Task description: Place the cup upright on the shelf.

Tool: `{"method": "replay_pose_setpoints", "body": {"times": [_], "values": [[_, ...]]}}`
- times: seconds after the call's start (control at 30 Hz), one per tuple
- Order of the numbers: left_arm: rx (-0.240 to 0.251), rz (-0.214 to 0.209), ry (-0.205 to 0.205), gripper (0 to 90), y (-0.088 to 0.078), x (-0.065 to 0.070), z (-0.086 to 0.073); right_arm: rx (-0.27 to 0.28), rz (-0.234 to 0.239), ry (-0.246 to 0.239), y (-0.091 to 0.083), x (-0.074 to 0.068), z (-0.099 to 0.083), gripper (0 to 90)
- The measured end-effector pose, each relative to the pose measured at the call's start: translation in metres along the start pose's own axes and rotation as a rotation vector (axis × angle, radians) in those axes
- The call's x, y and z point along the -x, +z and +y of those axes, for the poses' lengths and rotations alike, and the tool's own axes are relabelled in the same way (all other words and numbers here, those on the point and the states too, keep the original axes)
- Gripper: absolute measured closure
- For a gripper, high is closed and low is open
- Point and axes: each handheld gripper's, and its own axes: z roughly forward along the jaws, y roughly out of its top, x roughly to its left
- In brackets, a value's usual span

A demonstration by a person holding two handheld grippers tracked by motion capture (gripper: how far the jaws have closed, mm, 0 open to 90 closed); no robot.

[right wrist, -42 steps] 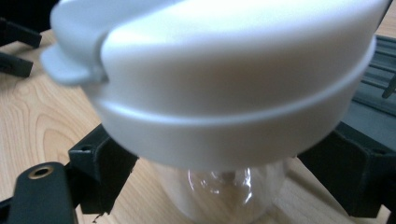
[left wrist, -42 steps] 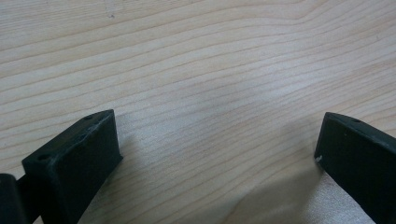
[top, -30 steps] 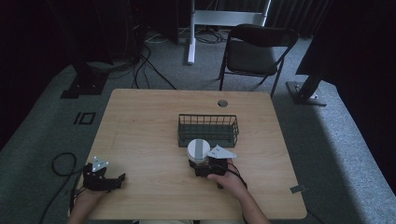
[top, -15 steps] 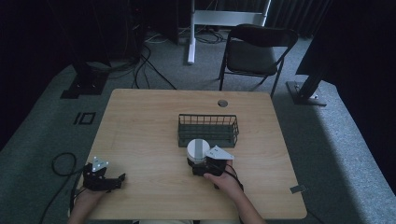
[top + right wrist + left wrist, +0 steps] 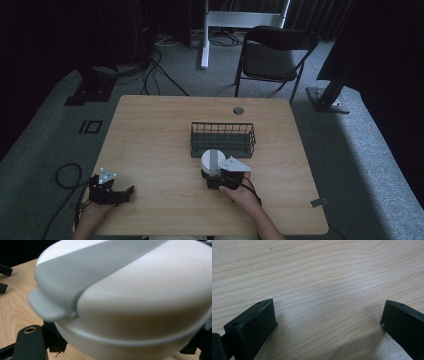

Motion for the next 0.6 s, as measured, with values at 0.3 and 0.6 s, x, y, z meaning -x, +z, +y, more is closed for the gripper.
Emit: {"method": "replay_pose_setpoints", "body": {"times": [0.3,0.6], "values": [[0.0,0.0,0.0,0.1,0.0,0.0,0.0,-0.009,0.017,-0.007,-0.003,-0.003,0.006,17.9],[0.0,0.0,0.0,0.1,0.0,0.0,0.0,0.002,0.045,-0.002,-0.005,-0.006,0.016,18.0]]}}
